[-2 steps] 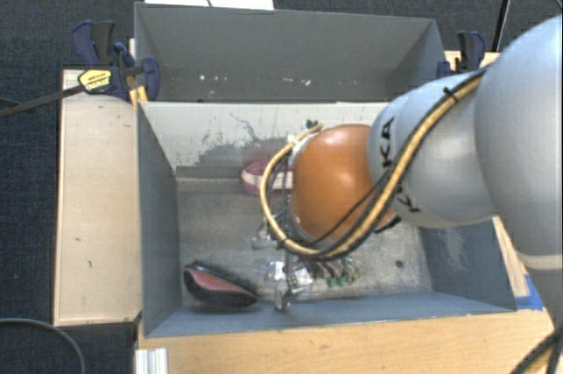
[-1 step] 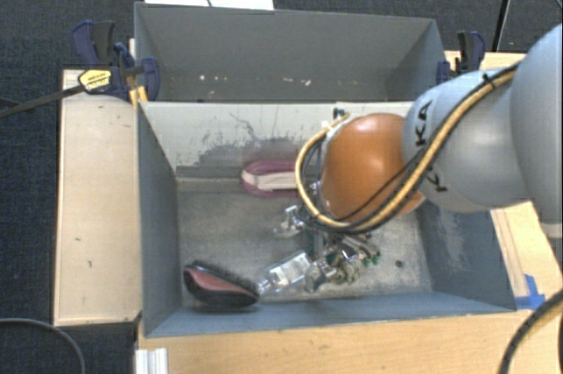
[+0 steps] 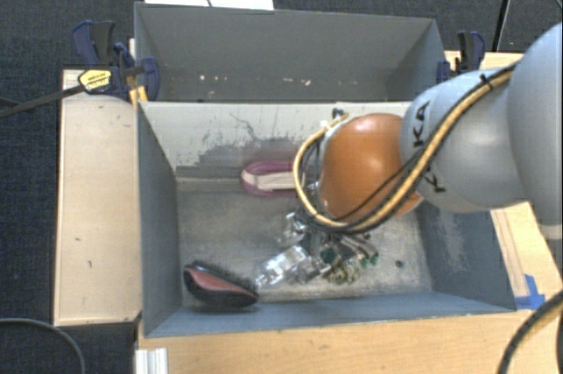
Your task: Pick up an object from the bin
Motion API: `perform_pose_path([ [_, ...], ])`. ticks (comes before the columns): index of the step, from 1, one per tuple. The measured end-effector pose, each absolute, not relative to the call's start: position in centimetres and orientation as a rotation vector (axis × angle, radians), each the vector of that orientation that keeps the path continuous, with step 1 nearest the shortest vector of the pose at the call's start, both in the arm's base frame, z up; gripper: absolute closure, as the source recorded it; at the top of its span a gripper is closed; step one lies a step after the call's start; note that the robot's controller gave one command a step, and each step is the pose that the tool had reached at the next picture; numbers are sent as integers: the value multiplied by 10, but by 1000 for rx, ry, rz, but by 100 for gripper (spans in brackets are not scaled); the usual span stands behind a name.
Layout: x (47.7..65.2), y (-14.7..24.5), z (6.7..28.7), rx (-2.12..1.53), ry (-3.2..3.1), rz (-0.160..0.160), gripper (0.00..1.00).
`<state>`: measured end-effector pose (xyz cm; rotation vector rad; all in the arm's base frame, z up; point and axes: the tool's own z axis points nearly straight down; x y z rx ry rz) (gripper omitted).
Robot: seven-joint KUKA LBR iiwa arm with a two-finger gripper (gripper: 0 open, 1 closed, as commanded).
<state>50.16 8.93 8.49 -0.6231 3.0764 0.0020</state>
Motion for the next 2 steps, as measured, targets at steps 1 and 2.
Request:
perform_pose_path([
  [1,485,111,130,-712,3053,2,100],
  [2,518,93,276,-676,3055,-1,100],
])
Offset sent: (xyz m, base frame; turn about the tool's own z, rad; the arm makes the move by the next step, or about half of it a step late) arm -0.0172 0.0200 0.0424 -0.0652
